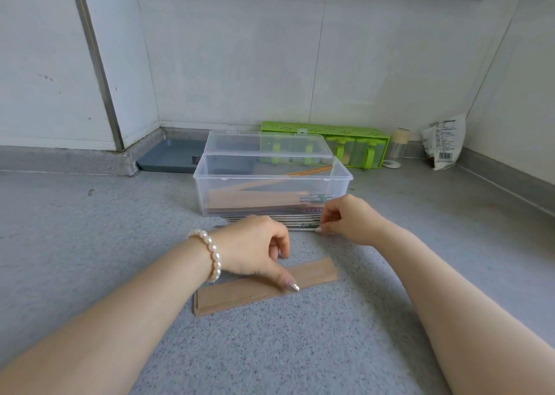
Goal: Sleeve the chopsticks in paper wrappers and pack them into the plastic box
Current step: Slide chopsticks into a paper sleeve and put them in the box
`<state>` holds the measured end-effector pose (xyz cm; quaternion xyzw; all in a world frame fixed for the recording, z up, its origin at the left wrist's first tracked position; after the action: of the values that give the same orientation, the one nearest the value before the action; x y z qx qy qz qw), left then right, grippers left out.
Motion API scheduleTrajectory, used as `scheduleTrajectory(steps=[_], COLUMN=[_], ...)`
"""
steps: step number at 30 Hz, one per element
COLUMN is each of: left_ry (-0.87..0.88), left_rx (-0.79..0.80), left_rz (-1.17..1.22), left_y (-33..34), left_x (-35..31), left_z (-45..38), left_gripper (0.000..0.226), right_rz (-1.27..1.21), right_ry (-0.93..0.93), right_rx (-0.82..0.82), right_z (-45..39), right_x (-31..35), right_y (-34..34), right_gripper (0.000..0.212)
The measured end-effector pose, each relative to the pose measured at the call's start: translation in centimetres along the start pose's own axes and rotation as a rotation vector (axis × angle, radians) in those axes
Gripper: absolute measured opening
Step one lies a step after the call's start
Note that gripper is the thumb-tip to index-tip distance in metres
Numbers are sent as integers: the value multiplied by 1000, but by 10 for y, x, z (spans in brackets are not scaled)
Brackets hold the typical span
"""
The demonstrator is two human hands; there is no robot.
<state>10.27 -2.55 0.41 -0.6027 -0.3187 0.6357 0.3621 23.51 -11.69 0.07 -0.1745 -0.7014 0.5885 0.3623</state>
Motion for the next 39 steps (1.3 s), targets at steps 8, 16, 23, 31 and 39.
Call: scheduleTrajectory(steps=[8,16,23,31,39], left_ry=[21,12,-23,-37,28], left_rx=[48,-62,-167,-148,-274], left_rz=[45,195,362,383,370], left_y=[8,-4,-23,-25,-28], left_x=[0,8,16,13,3], left_z=[-2,-5,-2,2,4], left_gripper=[36,22,12,5,29], right_rz=[1,-151,-856,-781,-730], right_ry=[-46,-89,-132,-131,-106], right_rx=[73,70,101,279,273], right_z=[0,8,22,34,31], right_x=[-1,-1,6,34,37], right_y=[2,-10,-25,-9,2], right_gripper=[21,7,18,43,22])
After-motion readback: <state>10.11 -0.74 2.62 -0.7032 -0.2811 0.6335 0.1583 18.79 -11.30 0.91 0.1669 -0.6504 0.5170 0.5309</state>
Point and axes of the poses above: each hand's wrist, its own z-axis away from the middle knuckle, its own y-axis out of the palm, x = y × z, the point moved 8 cm from there along -z, towards the middle knuckle, and after that the axes turned 6 degrees about z, right-handed, at the moved point
